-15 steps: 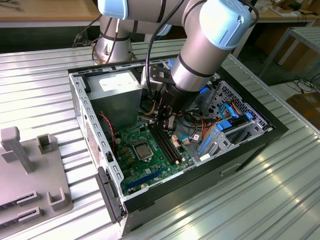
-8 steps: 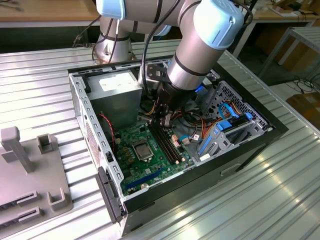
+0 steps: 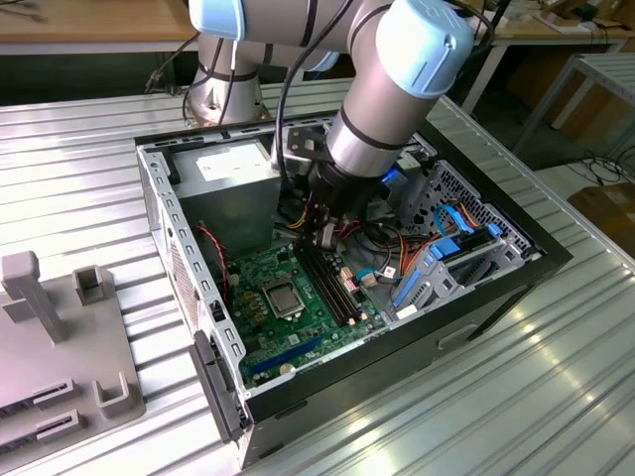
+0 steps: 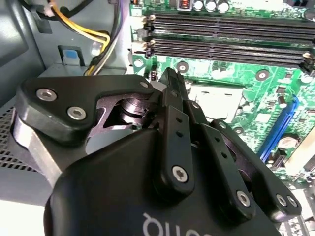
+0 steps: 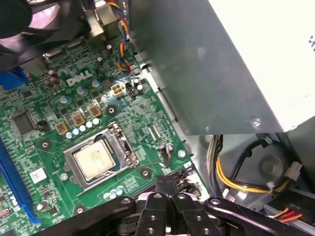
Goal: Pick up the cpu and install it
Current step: 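Install the first cpu locking lever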
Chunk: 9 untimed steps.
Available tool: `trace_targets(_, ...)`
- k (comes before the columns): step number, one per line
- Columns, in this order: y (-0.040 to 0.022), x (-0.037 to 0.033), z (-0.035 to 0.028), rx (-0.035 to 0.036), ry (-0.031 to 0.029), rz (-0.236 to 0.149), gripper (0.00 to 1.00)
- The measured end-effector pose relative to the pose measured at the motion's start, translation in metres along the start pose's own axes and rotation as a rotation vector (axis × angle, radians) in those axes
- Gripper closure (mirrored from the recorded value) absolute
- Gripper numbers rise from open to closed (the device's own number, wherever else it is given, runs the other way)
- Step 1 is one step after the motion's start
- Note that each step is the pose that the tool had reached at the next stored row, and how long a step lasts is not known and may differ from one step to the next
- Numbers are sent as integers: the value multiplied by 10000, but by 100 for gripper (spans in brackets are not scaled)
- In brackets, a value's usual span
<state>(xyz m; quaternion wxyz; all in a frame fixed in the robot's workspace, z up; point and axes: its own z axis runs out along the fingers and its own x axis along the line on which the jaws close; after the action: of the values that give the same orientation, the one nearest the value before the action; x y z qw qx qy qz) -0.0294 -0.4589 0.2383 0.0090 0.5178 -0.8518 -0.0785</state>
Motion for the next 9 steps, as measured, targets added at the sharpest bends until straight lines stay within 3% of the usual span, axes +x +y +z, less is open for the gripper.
trace_targets(6, 47, -93, 13, 1, -2, 7, 89)
trace_targets(9, 51, -101, 14, 1, -1, 6, 89)
